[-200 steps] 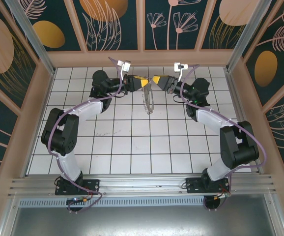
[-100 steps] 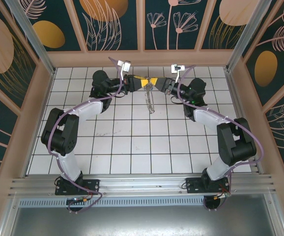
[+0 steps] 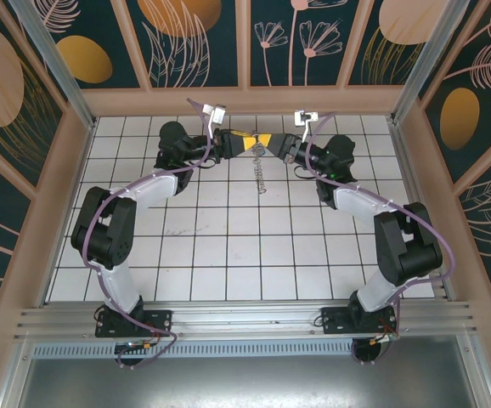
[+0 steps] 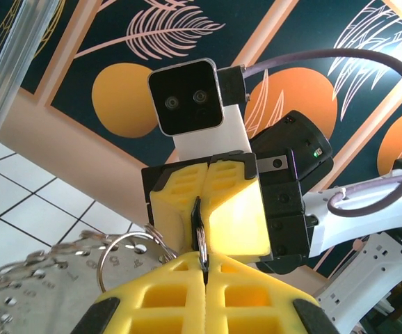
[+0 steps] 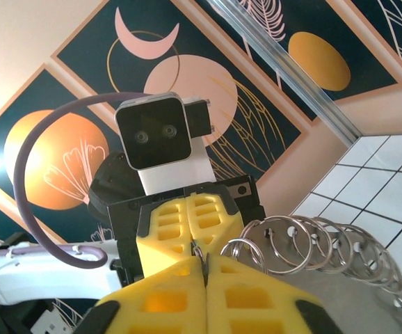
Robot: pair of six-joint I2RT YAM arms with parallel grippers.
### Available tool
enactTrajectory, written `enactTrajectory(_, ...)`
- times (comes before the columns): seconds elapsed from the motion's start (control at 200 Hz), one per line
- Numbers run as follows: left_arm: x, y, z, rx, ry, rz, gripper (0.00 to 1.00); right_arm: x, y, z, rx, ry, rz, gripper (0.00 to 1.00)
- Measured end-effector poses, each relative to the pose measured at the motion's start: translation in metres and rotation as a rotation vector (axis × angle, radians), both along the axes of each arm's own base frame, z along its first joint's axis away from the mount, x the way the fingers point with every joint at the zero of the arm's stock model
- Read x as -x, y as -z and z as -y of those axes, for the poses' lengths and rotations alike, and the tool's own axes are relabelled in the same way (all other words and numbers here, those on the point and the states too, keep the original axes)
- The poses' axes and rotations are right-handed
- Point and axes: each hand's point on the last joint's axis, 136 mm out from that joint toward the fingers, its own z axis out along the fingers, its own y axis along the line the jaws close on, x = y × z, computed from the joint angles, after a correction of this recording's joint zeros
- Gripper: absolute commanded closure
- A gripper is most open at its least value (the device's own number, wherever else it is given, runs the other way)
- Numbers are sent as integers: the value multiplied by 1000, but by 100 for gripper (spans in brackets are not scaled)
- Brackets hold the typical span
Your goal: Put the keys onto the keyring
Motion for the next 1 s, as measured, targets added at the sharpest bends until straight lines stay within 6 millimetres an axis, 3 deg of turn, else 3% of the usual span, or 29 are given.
enactTrajectory(0.17,-1,-1,-1,3,-4,6,100,-2,-2,0,13,2,17,100)
enactTrajectory(0.31,-5,6,0,-19,-21,-10,79,-6,3,0,73,-13,29,100)
enactTrajectory(0.42,-11,12,-4,-49,-44,-9,71,-11,4,0,155,-36,56,100)
enactTrajectory(0.601,-21,14,-16,-78,-79,1,68,-17,1,1,261,-77,127,100)
enactTrajectory(0.851,-20,17,-17,-110,-60,9,67,-16,32,-3,339,-178,100,100)
enactTrajectory(1.001,-18,18,-17,-117,-41,6,67,-16,40,-4,351,-201,82,100)
